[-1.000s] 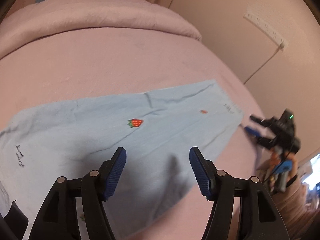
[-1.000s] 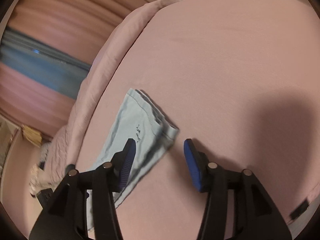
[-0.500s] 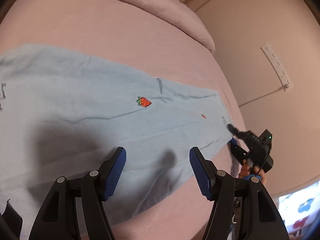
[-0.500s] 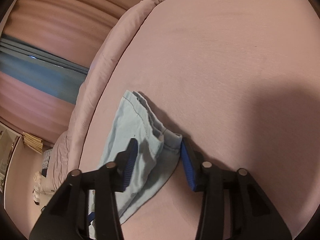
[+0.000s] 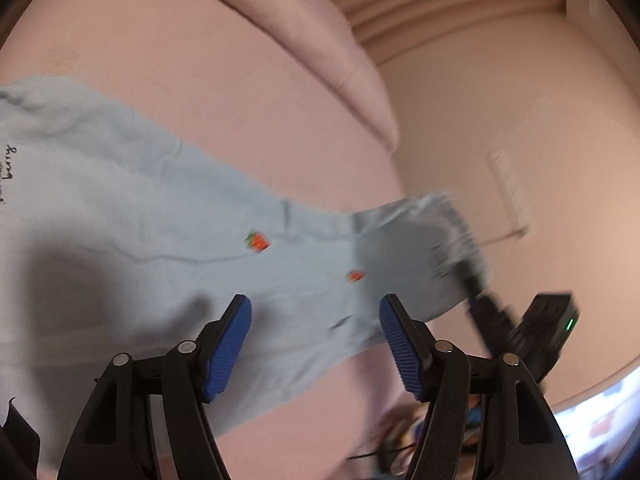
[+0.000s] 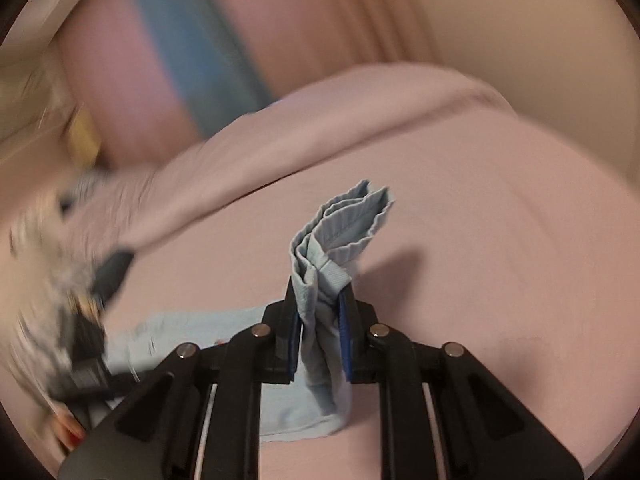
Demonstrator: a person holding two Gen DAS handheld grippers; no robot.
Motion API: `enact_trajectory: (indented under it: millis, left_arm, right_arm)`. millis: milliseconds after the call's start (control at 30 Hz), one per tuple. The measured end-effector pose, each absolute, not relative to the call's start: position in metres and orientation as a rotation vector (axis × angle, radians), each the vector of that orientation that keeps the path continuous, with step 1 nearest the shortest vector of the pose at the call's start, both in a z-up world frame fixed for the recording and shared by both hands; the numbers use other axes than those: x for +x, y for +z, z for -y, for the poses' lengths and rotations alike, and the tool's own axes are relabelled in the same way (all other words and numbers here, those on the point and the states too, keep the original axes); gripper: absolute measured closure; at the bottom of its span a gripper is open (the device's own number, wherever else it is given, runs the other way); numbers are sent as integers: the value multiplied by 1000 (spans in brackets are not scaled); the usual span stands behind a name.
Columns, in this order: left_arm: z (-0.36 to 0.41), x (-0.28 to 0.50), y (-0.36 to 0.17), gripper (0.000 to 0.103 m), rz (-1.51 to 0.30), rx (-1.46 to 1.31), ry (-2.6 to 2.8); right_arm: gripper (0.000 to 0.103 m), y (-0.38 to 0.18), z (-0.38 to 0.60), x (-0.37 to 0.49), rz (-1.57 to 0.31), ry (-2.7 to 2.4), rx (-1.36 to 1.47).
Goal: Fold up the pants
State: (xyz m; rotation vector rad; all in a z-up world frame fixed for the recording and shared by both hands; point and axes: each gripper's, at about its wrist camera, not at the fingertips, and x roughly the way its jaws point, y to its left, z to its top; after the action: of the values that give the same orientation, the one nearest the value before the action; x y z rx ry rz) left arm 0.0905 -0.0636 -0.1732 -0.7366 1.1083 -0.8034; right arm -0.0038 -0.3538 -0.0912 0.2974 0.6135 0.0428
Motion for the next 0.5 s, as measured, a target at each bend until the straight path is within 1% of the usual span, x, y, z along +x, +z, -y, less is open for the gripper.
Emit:
enact_trajectory:
  millis: [33,67,133,233,400,467,500]
  left_arm:
    - [58,91,-170,25,-1095,-771,-808]
    - [50,91,-168,23,-1077,-817,-816]
    - [35,93,-168,23,-1048,-903,-823]
    - [26,99,-178,23,-1056,-963,-837]
    - [33,118,-217,23,-1192,-1022,-786]
    - [38,121,-223,23,-1219,-1001,-769]
    - [37,121,-223,25,-1213,-999,-768]
  right_arm:
    - [87,-90,337,-1,-618,64,249]
    - [87,-90,320,2,-624,88,201]
    - [87,-95,278,6,-639,138,81]
    - [87,-116,223,13,-674,200,-84]
    - [86,-162,155,11,-703,245,-361]
    - [86,-171,140,5,-687,253,-440]
    - [86,-172,137,4,-682,261,-455]
